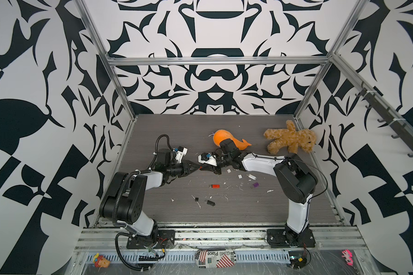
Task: Close the usb drive cover
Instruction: Pick up the cover from the center of the board.
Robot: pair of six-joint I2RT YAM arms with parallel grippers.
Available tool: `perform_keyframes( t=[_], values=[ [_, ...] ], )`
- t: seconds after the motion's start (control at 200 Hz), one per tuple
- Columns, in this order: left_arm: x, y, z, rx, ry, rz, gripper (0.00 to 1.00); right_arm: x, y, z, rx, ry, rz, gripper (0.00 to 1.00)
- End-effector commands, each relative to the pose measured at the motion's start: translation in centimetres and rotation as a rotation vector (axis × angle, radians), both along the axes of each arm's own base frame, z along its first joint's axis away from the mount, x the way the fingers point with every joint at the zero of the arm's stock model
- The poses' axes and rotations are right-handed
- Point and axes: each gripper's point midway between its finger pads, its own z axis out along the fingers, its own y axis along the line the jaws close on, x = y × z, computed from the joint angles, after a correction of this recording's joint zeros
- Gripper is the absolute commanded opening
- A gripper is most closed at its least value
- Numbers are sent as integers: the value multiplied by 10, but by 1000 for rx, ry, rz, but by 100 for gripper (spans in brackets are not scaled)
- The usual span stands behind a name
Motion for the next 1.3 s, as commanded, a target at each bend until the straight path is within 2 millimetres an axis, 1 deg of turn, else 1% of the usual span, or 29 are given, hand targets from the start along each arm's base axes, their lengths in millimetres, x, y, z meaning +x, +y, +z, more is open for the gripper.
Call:
perform_keyframes(
  t=[0.0,0.255,0.345,0.585,0.7,0.755,0.845,0.945,0.98,1.155,1.21,1.295],
  values=[
    [-3,-1,-3,-13,21,-7,26,0,5,18,48,-19,14,20],
    [-3,-2,-3,-23,31,-7,21,5,8,20,59,-14,-5,20],
    [-4,-2,-3,-28,33,-9,18,7,9,21,67,-17,-12,20],
    [-4,-2,-2,-30,31,-10,13,8,9,19,63,-13,-16,20],
    [-5,-2,-2,-29,29,-12,13,10,7,18,53,-26,-31,27],
    [-5,-2,-2,-25,26,-12,13,10,5,19,47,-50,-38,34],
    [-5,-1,-2,-12,21,-15,13,13,-4,25,39,-78,-50,41],
    [-5,0,1,6,4,-21,13,11,-20,33,21,-49,-46,42],
    [-5,0,2,13,1,-24,13,9,-27,32,-5,-38,-41,42],
    [-4,1,8,32,-27,-31,13,-25,-61,1,-194,27,14,43],
    [-3,1,9,34,-32,-30,13,-35,-69,-9,-238,46,19,43],
    [-2,2,10,38,-39,-25,13,-45,-78,-23,-294,59,17,43]
  ],
)
